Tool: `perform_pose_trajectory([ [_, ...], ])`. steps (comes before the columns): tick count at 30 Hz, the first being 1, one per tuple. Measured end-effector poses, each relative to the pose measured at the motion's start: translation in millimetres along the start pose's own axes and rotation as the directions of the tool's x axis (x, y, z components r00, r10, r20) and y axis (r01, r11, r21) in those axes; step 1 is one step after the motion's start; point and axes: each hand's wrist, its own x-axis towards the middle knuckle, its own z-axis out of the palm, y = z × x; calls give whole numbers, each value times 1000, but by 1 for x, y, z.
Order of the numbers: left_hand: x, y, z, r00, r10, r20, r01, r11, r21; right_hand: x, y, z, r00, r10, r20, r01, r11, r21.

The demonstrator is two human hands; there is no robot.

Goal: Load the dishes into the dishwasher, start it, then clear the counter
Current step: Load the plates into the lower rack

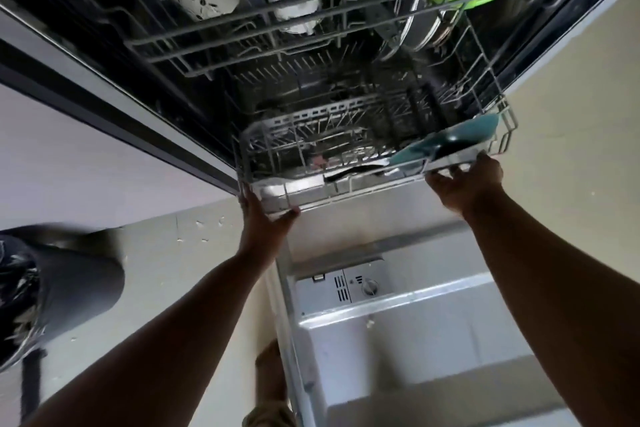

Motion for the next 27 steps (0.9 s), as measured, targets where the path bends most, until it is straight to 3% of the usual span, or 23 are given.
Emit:
perform_pose_trajectory([
  [2,0,2,7,997,9,74,-28,962,271,11,2,15,1000,-1,-2,1,1000,-12],
  [5,1,3,17,960,185,210,-280,674,684,24,2,31,999,-38,13,39,997,-71],
  [7,8,3,23,892,277,356,-450,476,756,29,0,43,997,-64,35,67,994,-85],
  [10,30,1,23,863,220,454,-503,306,808,34,-2,59,995,-78,66,81,996,-37],
  [14,75,6,10,887,236,397,-448,233,863,45,-8,85,992,-76,106,78,997,-22],
  [16,93,14,6,864,268,425,-475,159,865,54,-9,95,983,-59,173,62,998,-12],
  [22,89,13,-5,801,352,484,-532,49,845,64,-14,65,987,-25,160,67,963,-261],
  [27,25,-12,1,834,243,496,-534,124,837,34,6,8,996,-34,80,69,866,-494],
])
